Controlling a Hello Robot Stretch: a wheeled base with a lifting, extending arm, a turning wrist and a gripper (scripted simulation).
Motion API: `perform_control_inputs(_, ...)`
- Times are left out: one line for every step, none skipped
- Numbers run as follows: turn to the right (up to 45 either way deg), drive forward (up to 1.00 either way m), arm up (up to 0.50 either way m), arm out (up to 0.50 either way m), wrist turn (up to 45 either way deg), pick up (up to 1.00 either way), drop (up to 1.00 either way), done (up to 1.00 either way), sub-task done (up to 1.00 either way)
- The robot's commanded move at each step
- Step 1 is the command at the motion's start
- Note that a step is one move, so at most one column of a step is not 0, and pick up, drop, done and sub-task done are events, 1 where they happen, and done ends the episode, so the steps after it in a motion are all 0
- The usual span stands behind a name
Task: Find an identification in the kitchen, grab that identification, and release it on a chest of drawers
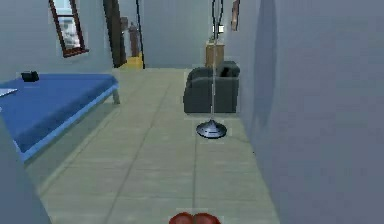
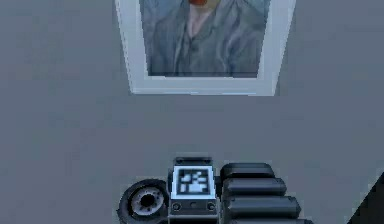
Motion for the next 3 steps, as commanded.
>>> perform_control_inputs(12.0,0.0,0.0,0.0,0.0,0.0,0.0,0.0,0.0)
perform_control_inputs(0.0,0.2,0.0,0.0,0.0,0.0,0.0,0.0,0.0)
perform_control_inputs(-27.0,0.0,0.0,0.0,0.0,0.0,0.0,0.0,0.0)
